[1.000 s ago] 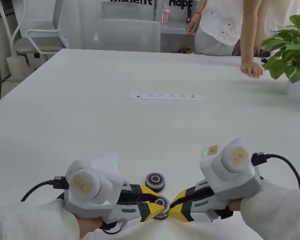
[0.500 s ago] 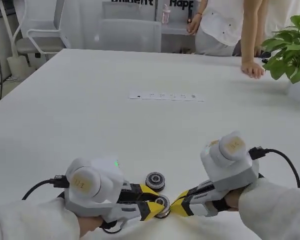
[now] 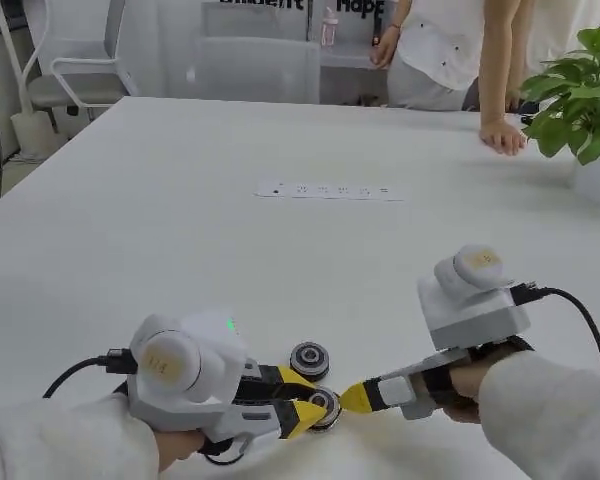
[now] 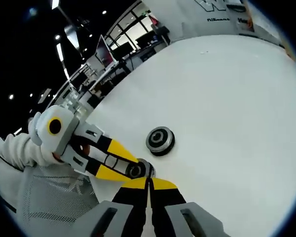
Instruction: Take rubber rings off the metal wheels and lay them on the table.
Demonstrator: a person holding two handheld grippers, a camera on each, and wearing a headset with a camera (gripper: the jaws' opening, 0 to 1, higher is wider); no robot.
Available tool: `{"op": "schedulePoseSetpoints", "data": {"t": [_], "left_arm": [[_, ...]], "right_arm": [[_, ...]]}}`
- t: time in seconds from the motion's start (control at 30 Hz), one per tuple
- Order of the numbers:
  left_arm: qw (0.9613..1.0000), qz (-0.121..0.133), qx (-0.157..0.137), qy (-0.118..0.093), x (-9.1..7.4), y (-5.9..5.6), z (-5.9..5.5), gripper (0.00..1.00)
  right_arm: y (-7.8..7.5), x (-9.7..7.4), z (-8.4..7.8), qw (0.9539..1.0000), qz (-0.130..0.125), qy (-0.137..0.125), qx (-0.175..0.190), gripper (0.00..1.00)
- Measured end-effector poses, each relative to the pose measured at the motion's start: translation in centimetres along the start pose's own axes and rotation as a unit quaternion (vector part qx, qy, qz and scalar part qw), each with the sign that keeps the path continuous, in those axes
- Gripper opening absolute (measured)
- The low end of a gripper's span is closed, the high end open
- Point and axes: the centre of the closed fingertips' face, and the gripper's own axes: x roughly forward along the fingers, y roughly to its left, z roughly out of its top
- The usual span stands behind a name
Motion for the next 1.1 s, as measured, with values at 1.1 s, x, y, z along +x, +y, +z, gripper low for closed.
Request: {"op": "schedulePoseSetpoints", "data": {"t": [1.1], "left_arm": [[1.0, 0.0, 0.003, 0.003, -0.1, 0.1, -0.1, 0.08]], "right_arm": [[1.7, 0.3, 0.5, 0.9996, 0.025, -0.008, -0.014, 0.0]]}}
